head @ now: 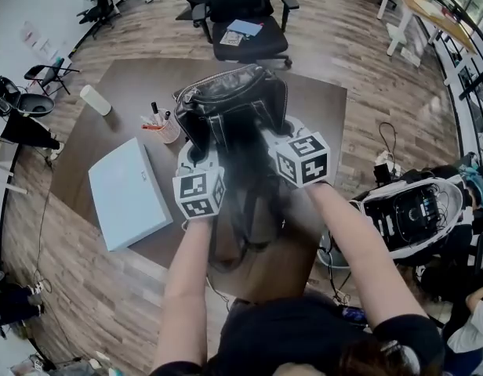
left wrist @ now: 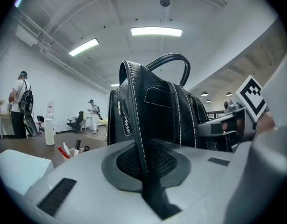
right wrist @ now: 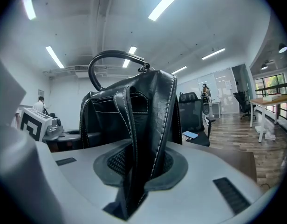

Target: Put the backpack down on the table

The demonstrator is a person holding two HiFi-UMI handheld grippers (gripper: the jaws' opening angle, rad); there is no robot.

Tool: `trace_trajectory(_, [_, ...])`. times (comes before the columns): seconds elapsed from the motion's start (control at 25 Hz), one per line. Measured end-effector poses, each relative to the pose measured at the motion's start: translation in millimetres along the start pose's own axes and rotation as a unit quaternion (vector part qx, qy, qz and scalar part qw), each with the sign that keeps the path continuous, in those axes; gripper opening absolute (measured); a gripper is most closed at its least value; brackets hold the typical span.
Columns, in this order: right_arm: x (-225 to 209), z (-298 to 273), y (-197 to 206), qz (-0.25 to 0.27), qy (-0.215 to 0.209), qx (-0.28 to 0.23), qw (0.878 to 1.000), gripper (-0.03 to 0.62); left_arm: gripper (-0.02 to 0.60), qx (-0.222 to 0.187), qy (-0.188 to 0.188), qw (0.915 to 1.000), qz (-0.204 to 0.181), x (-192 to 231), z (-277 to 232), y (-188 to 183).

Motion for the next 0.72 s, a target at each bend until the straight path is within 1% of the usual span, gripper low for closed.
trace_trajectory(0.2, [-5, -1, 7, -0.015, 0.001, -0.005, 1.0, 0.091, 0.056, -0.003, 0.007, 0.9999, 0.008, 3, -3, 7])
trace_trajectory(0.36, [-6, 2, 14, -0.016, -0.001, -0.013, 1.0, 0.111, 0.089, 0.009, 0.013, 0.9999, 0.006, 7, -2, 10])
trace_trajectory(0.48, [-7, 7, 13, -0.023, -0.006, -0.02, 1.0, 0.131, 0.114, 0.016, 0.005, 0.9998, 0.007, 6, 1, 8])
trace_trajectory(0.56, [-7, 10, 12, -0.027, -0.009, -0.018, 0.999, 0.147, 0.118, 0.018, 0.001, 0.9998, 0.012, 5, 3, 7])
trace_trajectory(0.72, [-6, 14, 9, -0.032, 0.002, -0.009, 0.999, 0.188, 0.135, 0.029, 0.007, 0.9991, 0.03, 10, 7, 6])
Point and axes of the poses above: the fingertips, and each gripper's own axes: z backward along the fingers, x to its left, y out of its underside, the point moved 7 cm from there along z, backward along the fingers, and after that the axes turned 11 degrees about -x, right-handed, at the moved point
